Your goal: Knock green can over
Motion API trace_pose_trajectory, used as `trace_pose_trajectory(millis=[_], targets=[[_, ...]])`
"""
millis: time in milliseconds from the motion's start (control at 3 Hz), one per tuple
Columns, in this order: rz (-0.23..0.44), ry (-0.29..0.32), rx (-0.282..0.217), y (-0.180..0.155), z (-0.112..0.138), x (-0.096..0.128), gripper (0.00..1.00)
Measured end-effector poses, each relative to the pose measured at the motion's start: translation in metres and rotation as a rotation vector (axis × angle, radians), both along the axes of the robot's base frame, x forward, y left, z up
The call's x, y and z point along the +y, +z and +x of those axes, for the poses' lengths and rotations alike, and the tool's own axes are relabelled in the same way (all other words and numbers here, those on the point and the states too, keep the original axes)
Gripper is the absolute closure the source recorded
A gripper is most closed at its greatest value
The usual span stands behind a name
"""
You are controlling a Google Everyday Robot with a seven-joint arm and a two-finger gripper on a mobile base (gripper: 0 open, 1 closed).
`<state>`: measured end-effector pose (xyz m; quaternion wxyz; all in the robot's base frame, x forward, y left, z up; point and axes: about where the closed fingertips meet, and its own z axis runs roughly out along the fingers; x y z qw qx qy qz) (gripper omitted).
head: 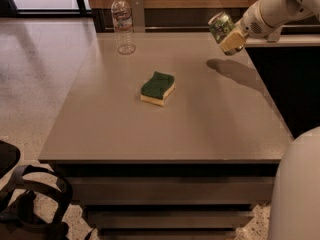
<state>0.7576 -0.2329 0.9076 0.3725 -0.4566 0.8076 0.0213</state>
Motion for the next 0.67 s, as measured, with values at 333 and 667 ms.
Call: trace_pose_trajectory(millis=[333, 667], targets=[[-0.088, -0.033, 0.055, -0.019, -0.001, 0.004, 1.0], [-0.151, -0.061, 0.099, -0.037, 0.0, 0.006, 1.0]])
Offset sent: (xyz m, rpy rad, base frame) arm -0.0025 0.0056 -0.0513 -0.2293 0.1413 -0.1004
